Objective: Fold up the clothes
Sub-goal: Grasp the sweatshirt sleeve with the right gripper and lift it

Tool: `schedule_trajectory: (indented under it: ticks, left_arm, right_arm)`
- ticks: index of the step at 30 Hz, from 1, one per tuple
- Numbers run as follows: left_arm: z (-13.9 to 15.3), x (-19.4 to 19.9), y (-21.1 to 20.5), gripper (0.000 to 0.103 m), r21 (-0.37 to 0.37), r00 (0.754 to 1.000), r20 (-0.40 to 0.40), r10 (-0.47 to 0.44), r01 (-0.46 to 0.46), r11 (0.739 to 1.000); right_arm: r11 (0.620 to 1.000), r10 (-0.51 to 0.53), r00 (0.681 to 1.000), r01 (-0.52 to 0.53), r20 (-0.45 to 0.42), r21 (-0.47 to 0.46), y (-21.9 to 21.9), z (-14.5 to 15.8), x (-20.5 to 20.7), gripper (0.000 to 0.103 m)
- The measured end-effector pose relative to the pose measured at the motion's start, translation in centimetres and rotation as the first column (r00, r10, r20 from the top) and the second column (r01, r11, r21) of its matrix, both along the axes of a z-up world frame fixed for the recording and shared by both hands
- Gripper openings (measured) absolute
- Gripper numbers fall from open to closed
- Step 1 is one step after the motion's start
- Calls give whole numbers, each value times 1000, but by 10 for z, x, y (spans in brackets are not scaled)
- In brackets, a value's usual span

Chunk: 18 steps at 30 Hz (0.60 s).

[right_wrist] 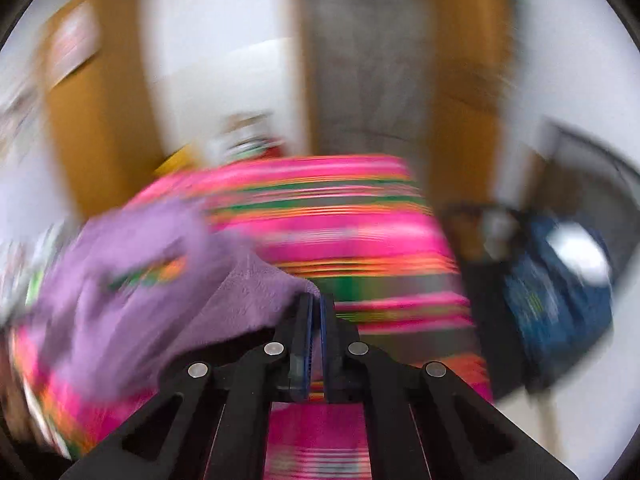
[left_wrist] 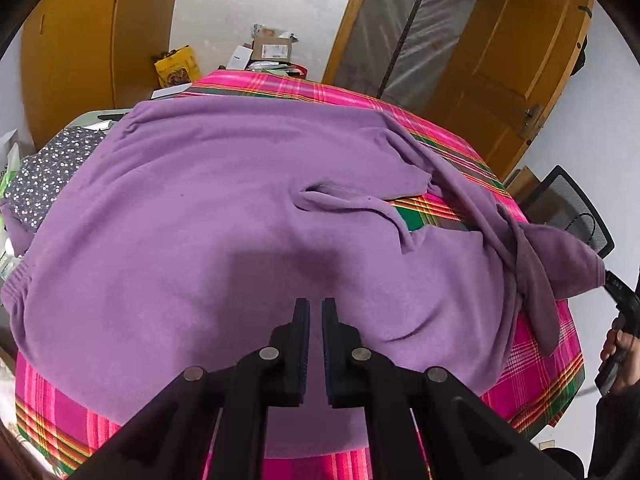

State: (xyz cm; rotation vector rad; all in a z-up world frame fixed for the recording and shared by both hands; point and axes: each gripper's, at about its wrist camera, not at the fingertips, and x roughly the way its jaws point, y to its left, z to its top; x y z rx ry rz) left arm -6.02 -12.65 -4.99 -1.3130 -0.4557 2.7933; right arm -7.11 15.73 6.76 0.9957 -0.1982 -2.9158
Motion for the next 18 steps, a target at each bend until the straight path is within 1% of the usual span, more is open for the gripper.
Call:
schedule_trajectory:
  ticks: [1,3,4,5,6,7,8,9,10,11,12,13,15,18]
  left_arm:
    - [0,-1,1,5,0,1000,0,-3,3,1000]
    - [-1,-3,2,5,1,1000,2,-8,8,1000]
    - [-2,-4,3,5,2,1000,4,-10,10,1000]
    - [-2,-5,4,5,3,1000,7,-12,12,1000]
    - [-3,-5,5,5,4,1000,10,-14,14,1000]
    - [-4,-6,5,5,4,1000,13,-16,16,1000]
    - [-5,-7,7,5,4,1000,16,-19,19,1000]
    - [-5,-9,9,5,4,1000,20,-23,23,1000]
    - [-6,-10,10,5,3,999,23,-28,28,1000]
    - [-7,-12,13,5,3,999,26,-35,35,999]
    - [-7,-12,15,5,2,999,26,-41,41,999]
    - [-6,-13,17,5,1,999,26,-47,47,999]
    - [-6,-13,21,5,1,998,25,-58,58,998]
    - [-7,-13,27,5,1,997,29,-72,72,997]
  right_arm:
    - [996,-89,996,89,28,-21,20,-3,-3,8]
    - [983,-180,980,182,87,-9,42,-12,-5,9]
    - [975,-221,968,222,116,1,53,-17,-5,12]
    - [969,-246,961,246,130,15,57,-21,-4,21]
    - [968,-250,960,250,124,17,58,-22,1,32]
    - [974,-227,968,227,102,12,53,-20,4,33]
    - [980,-198,977,199,78,6,47,-17,8,35]
    - [991,-131,990,131,48,2,35,-15,11,39]
    - [999,-44,998,44,39,6,18,-13,13,40]
    - [999,45,998,-46,36,13,1,-12,14,45]
    - [987,153,987,-154,41,36,-23,-13,15,48]
    - [971,231,972,-233,52,55,-42,-17,16,48]
    - [924,366,927,-372,79,85,-78,-26,16,48]
    - [871,453,881,-470,139,143,-109,-45,7,48]
